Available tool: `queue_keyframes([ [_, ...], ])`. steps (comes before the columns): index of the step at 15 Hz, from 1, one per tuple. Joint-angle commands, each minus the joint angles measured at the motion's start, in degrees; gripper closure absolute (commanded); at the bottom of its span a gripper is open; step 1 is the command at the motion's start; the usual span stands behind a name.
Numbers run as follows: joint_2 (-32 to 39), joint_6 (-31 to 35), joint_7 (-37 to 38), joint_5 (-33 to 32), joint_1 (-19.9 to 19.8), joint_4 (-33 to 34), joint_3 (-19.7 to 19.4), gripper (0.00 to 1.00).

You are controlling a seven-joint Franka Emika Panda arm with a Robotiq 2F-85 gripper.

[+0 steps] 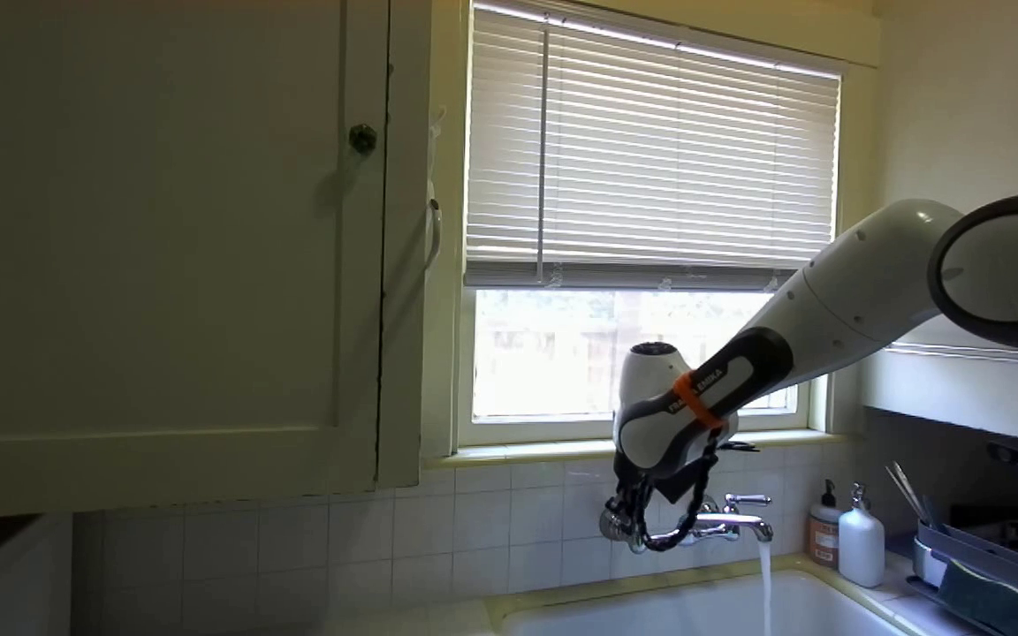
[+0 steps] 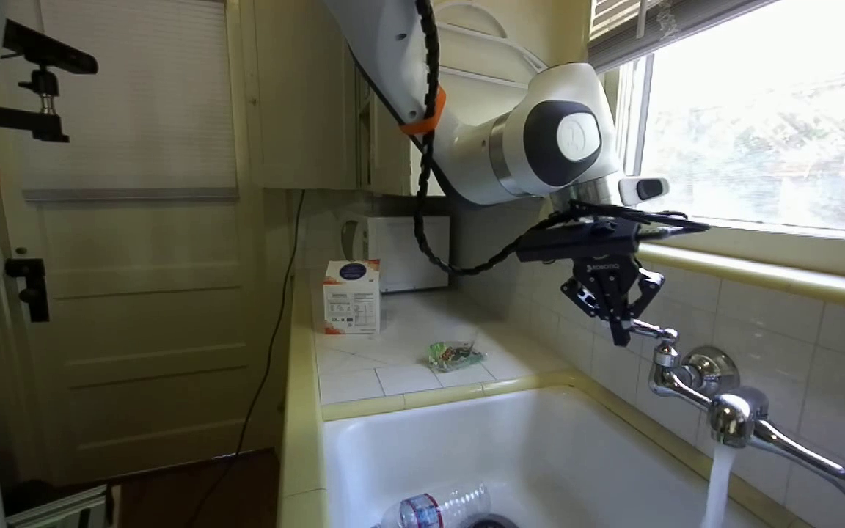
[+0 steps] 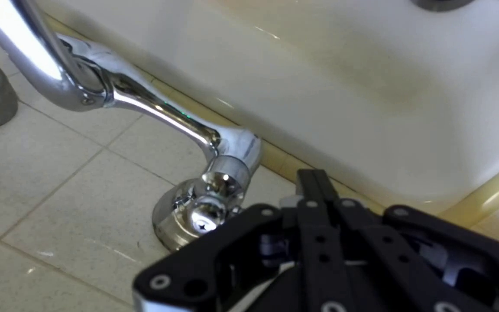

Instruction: Turn the left tap handle

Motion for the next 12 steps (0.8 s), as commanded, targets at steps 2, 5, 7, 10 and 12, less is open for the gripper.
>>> queue_keyframes([
  [2, 3.3, -2.3, 13.8, -0.2, 2.5, 5.2, -1.0, 1.00],
  [5, 4.5, -4.6, 20.9, 0.6, 3.1, 7.4, -1.6, 1.00],
  [7, 5.1, -6.1, 24.3, 1.1, 3.3, 8.6, -1.8, 1.00],
  [10, 5.9, -7.8, 28.7, 3.3, 3.3, 10.1, -1.8, 1.00],
  [12, 6.5, -7.9, 32.5, 3.7, 3.5, 11.0, -2.4, 1.00],
])
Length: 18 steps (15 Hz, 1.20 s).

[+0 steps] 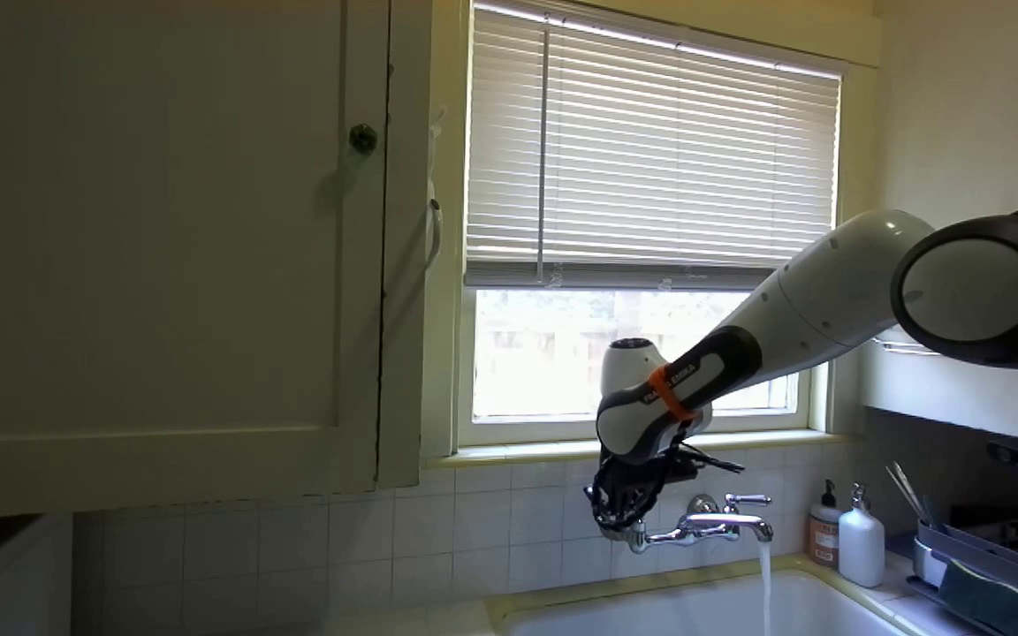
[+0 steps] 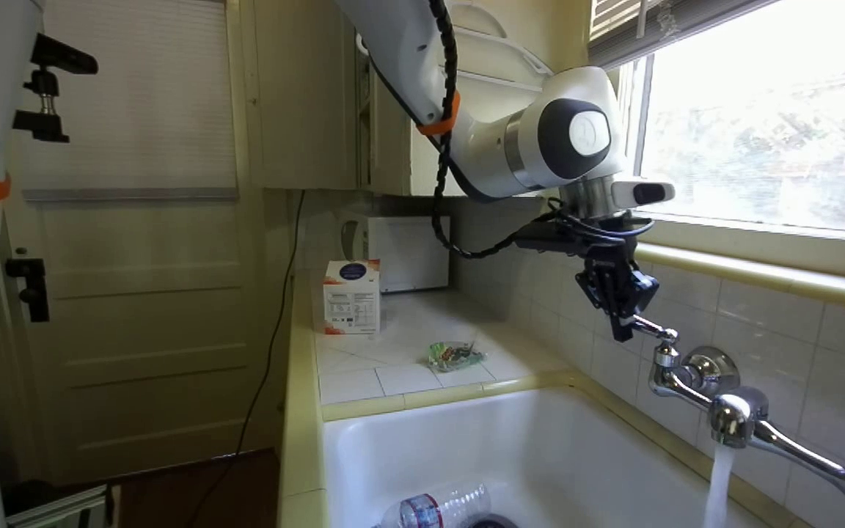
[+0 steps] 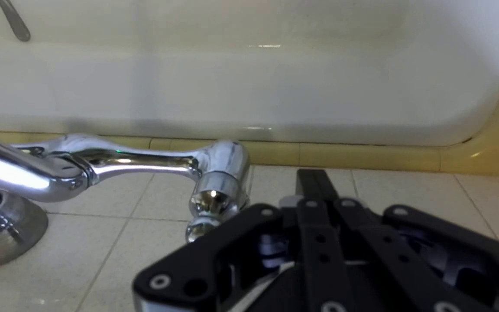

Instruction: Turn the left tap handle

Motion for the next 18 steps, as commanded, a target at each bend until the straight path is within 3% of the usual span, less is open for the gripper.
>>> queue_keyframes([
  [1, 2.6, -0.8, 7.2, 1.9, 1.2, 3.8, -1.5, 1.00],
  [8, 4.3, 1.1, 15.6, 1.4, 2.6, 5.2, -3.2, 1.00],
  [11, 1.7, -4.4, 10.8, 3.7, 2.1, 3.9, -1.6, 1.00],
  [14, -3.9, -9.3, 3.6, 2.2, 2.2, -0.8, -0.8, 1.00],
  [15, -6.1, -11.2, 2.3, 1.9, 2.1, -2.5, -0.7, 0.74],
  [16, -8.0, -12.8, 0.6, 2.0, 1.9, -3.8, -0.4, 0.73],
  [18, -12.5, -15.5, -0.5, 1.1, 1.6, -7.3, -0.4, 0.60],
])
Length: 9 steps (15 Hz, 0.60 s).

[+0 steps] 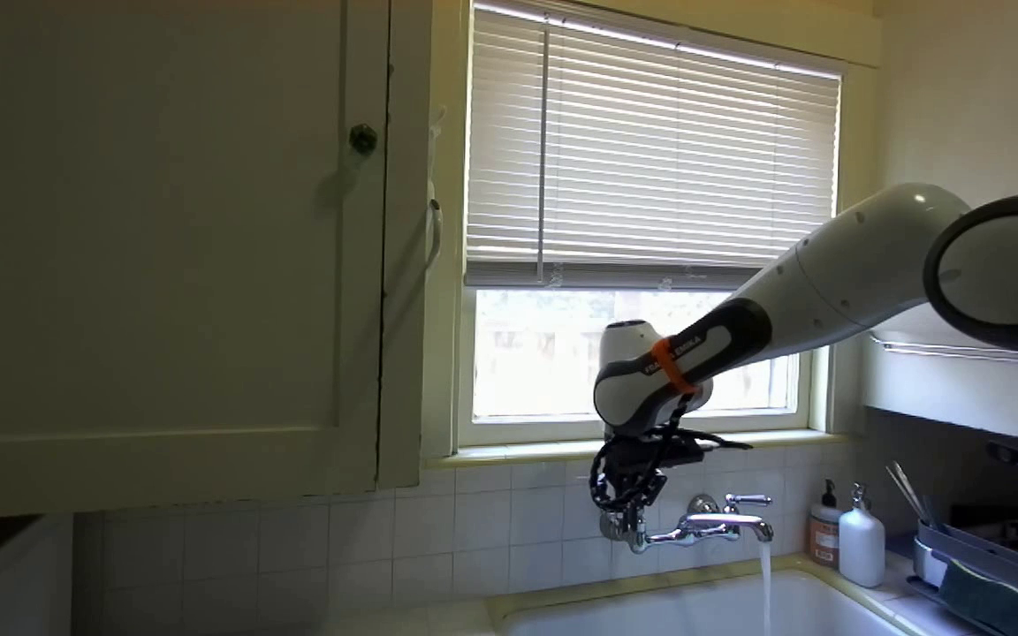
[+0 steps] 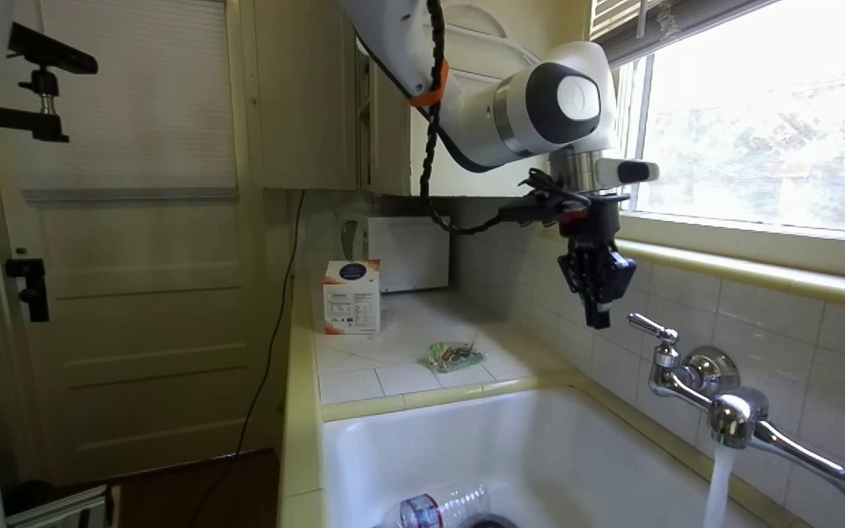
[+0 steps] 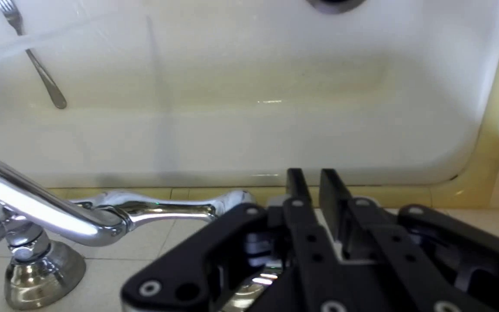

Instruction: Turn the left tap handle

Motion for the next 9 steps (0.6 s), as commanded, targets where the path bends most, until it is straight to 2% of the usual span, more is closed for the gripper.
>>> queue_keyframes([
  [1, -10.1, -4.8, -2.8, -1.7, -0.7, -8.9, 0.2, 0.53],
  [8, -23.6, -9.5, -3.3, -0.7, -4.4, -18.5, 0.4, 0.01],
  [9, -25.1, -9.9, -2.6, -0.7, -5.0, -19.3, 0.5, 0.00],
])
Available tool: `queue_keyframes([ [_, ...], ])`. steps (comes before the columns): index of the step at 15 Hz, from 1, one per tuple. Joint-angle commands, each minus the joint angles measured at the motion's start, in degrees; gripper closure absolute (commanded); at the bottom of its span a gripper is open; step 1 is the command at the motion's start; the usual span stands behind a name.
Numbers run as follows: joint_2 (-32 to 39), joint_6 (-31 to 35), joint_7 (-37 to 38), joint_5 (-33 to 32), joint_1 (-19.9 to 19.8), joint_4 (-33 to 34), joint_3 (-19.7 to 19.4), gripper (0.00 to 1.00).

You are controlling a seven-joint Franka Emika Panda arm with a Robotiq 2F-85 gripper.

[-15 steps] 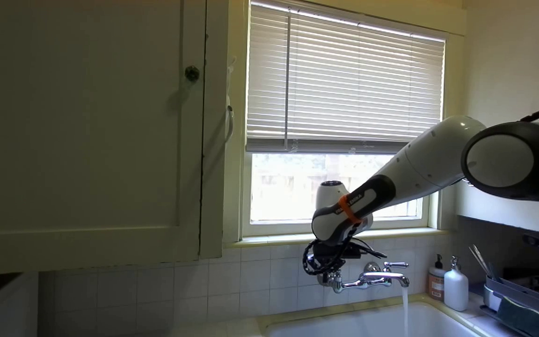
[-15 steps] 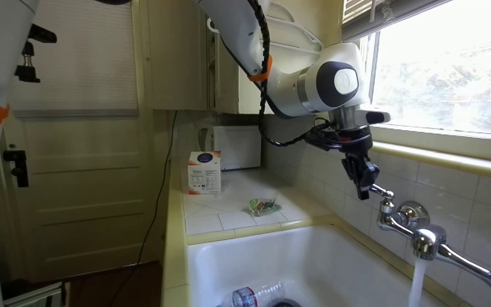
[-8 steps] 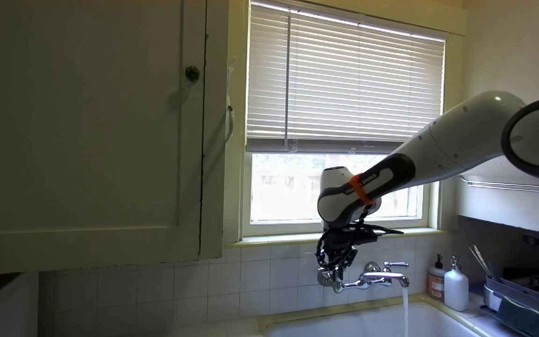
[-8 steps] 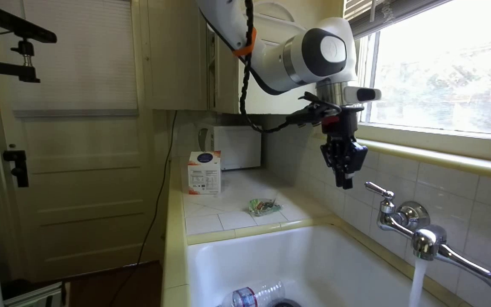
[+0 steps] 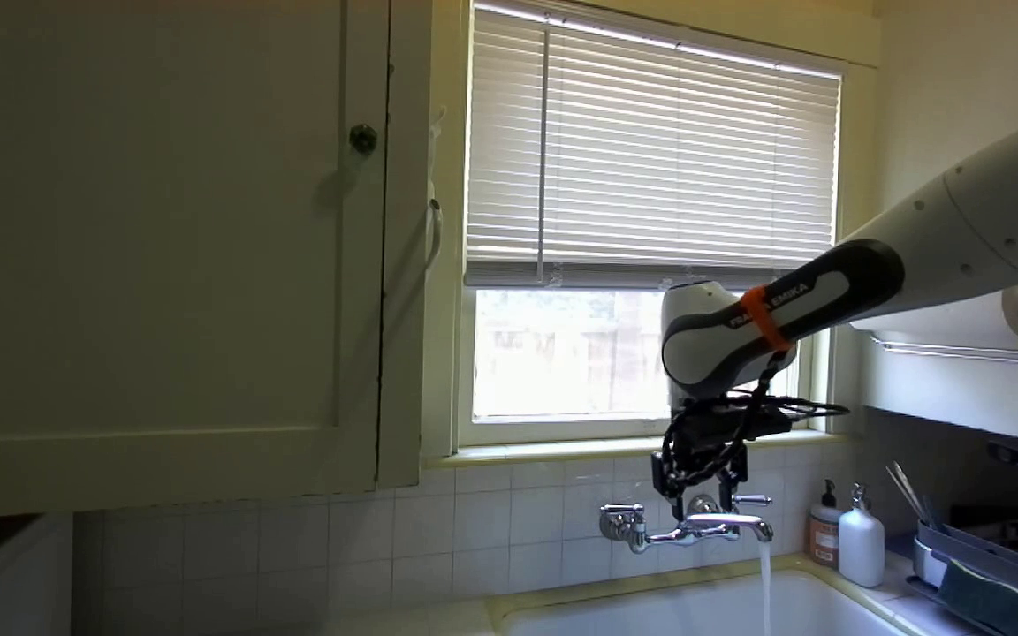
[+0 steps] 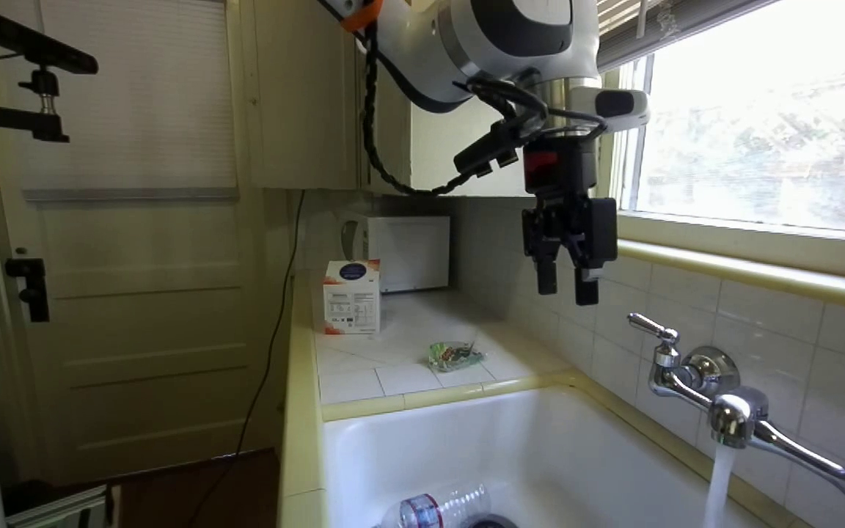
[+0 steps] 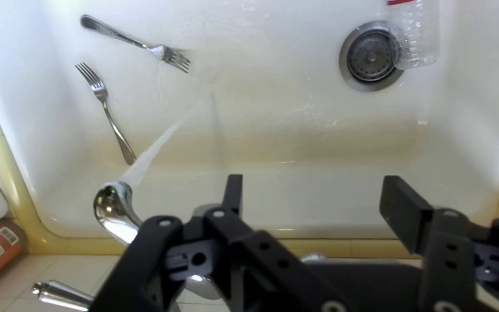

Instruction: Turn the left tap handle

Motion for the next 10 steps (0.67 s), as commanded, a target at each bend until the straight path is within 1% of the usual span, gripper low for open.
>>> queue_keyframes([
  [1, -7.3, -2.4, -0.3, 2.1, -2.2, -5.4, 0.5, 0.00],
  [4, -9.5, -5.3, 0.8, 5.1, -3.6, -6.1, 0.4, 0.00],
  [5, -9.7, -6.5, 1.6, 4.7, -4.1, -5.7, 0.7, 0.00],
  [6, -7.6, -4.8, 0.1, 3.8, -4.1, -4.2, 1.0, 0.00],
  [10, -8.6, -5.7, 0.7, 4.0, -4.5, -4.5, 1.0, 0.00],
])
